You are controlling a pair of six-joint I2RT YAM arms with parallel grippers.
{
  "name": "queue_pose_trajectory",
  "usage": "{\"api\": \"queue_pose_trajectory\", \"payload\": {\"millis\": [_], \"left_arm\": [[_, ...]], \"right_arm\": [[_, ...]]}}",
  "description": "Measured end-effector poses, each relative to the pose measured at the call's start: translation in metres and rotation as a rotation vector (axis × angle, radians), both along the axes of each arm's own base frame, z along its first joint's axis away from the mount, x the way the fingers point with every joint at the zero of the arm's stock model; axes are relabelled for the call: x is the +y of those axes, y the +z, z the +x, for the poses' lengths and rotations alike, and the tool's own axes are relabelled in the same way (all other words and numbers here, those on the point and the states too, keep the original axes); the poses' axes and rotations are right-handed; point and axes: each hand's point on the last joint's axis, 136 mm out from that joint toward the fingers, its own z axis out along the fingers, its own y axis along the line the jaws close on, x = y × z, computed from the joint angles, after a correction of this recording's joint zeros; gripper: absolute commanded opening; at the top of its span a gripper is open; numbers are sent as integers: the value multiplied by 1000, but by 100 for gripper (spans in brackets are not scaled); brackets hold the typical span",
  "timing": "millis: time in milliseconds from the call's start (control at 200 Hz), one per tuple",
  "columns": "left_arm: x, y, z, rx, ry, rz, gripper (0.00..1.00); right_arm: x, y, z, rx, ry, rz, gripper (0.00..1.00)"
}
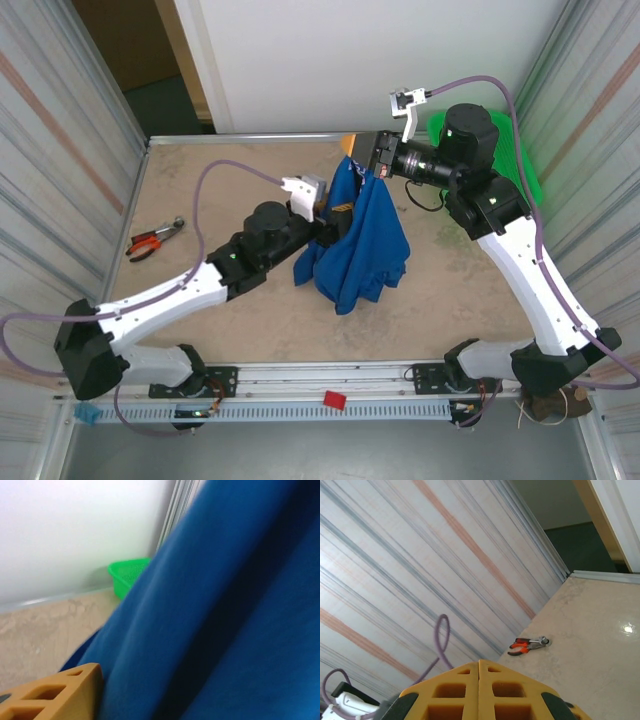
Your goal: Fold the inside-out t-shirt
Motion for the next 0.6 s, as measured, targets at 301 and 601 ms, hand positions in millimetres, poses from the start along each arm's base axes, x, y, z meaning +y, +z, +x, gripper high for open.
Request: {"api": "queue_pose_trajectory", "payload": {"millis": [301, 601], "left_arm": [[14, -47, 25, 129, 17, 97, 0], [46, 90, 25, 216, -310, -224, 0]], "right_arm": [[-30, -34, 16, 56, -93, -20, 0], [-77, -198, 85, 273, -367, -314, 59]]}}
